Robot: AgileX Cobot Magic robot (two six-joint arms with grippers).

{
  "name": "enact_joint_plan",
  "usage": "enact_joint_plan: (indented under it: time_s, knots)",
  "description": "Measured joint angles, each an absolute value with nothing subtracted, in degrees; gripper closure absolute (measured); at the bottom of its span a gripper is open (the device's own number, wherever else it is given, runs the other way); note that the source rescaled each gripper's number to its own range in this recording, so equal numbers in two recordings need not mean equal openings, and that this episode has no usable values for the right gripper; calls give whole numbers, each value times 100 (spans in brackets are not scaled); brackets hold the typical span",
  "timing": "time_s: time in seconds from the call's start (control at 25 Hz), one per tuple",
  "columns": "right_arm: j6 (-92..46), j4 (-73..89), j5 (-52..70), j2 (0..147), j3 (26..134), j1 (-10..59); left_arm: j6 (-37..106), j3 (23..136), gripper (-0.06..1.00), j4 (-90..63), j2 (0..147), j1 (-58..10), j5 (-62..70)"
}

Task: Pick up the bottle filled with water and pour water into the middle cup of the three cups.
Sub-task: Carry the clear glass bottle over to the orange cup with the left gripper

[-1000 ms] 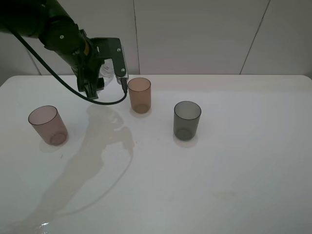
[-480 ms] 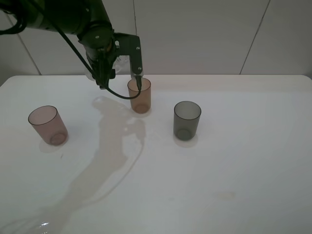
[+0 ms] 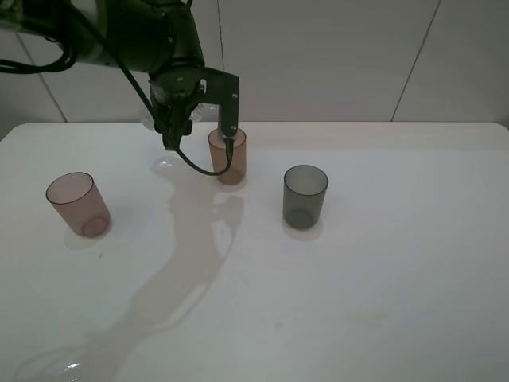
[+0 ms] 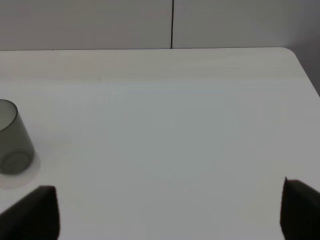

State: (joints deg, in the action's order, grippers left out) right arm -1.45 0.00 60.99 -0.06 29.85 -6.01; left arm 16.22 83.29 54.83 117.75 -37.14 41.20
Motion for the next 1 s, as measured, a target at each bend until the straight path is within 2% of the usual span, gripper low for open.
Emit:
enact_joint_plan:
  time_s: [1.0]
  knots:
    - [-145, 0, 6099, -6, 2985, -601, 1622, 8329, 94, 6836, 11937, -3862, 4217]
